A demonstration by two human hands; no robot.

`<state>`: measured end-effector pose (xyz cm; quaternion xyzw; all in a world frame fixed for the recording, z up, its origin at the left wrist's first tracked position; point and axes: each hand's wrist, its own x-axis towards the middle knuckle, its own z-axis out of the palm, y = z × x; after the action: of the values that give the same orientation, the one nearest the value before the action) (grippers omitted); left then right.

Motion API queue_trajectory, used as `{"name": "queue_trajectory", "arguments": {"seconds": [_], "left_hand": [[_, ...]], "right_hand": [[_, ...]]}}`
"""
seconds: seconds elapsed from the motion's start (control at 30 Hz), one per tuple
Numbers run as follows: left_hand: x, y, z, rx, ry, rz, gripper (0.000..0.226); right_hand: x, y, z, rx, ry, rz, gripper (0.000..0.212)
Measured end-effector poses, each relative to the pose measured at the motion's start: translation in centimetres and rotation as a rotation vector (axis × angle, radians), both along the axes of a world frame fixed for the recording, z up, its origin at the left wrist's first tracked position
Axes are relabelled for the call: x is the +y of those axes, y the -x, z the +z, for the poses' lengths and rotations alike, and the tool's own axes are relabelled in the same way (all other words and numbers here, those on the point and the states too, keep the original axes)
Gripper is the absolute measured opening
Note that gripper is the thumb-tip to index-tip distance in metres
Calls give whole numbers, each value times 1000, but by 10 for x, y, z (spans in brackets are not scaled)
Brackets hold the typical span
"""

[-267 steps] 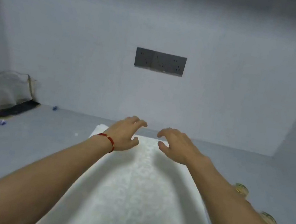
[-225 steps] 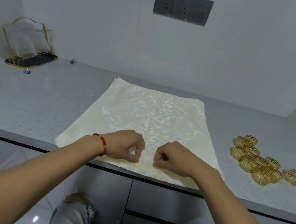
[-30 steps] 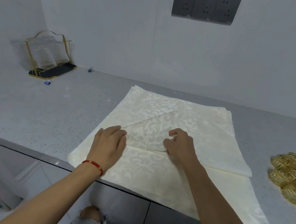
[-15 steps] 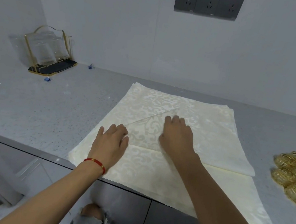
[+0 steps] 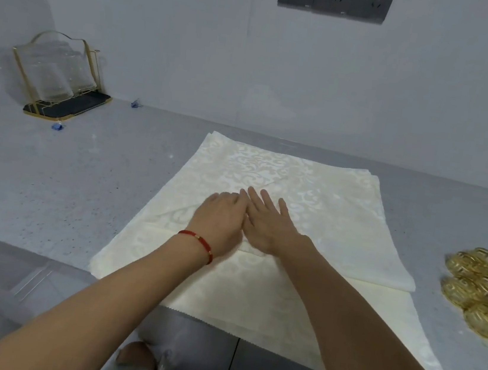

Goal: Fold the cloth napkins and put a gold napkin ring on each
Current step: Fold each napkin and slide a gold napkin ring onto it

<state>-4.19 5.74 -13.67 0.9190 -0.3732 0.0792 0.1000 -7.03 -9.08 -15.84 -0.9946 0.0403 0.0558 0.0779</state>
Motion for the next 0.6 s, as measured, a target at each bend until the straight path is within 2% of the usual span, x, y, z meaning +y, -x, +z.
{"name": "queue_trajectory", "arguments": {"seconds": [0.03, 0.07, 0.13, 0.17, 0.23, 0.3, 0.37, 0.47, 0.6], "left_hand": [[-11, -1, -4, 41, 53, -19, 41], [-17, -2, -10, 53, 98, -8, 39], [-23, -4, -25, -44, 117, 22, 30], [-23, -4, -32, -104, 98, 29, 30], [-23, -5, -38, -153, 95, 30, 38], [-23, -6, -40, -141, 102, 33, 45], [-23, -5, -38, -108, 99, 26, 52], [-23, -4, -37, -81, 97, 24, 54], [-24, -5, -38, -71, 126, 39, 51]], "right_hand": [[-3, -1, 1, 12, -69, 11, 61], [-7, 0, 8, 13, -225, -2, 62], [-31, 2, 19, -90, -502, -67, 65], [-50, 2, 24, -188, -513, -104, 60], [-97, 1, 27, -333, -294, -231, 46], [-143, 8, 27, -289, -62, -414, 42], [-175, 19, 26, -171, 67, -543, 34], [-197, 31, 25, -43, 120, -613, 32], [-210, 33, 28, -93, 95, -667, 40]]}}
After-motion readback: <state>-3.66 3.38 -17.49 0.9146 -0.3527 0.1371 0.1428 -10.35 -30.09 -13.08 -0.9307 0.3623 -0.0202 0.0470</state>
